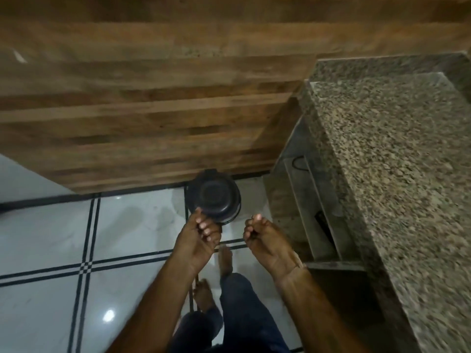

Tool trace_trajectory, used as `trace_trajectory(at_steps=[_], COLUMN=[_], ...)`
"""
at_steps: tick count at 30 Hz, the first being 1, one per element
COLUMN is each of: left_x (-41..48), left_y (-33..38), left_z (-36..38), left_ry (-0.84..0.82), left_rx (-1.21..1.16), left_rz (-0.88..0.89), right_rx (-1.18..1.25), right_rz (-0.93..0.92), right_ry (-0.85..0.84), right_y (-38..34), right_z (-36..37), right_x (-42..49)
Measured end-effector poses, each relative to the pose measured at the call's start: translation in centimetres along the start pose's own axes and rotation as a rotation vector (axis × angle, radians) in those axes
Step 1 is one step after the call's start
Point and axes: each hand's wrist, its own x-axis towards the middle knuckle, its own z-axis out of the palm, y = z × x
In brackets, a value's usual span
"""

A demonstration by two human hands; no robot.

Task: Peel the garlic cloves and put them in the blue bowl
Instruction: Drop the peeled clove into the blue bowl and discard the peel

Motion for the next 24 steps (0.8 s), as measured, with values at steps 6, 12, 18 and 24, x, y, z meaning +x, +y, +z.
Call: trace_trajectory(at_steps=[6, 12, 18, 24], left_x=[2.9, 8.8, 21.3, 36.6], left_y=[5.7, 8.3, 6.5, 4.6], left_z=[-0.9, -0.9, -7.4, -12.1], left_ry=[0.034, 0.083, 0.313, 0.485], left_rx=[-0.019, -0.03, -0.102, 0.061], left_rz=[0.055, 0.021, -0.146, -0.157], right_rx=[0.004, 0.033, 0.093, -0.111], right_rz=[0.043, 0.161, 0.282, 0.296], right_ry=[-0.011, 0.044, 0.132, 0.191], right_y=[-0.3, 0.2, 4.2, 8.3], right_z=[6.1, 8.5, 5.8, 3.7], right_x=[5.7, 12.1, 24.6, 39.7])
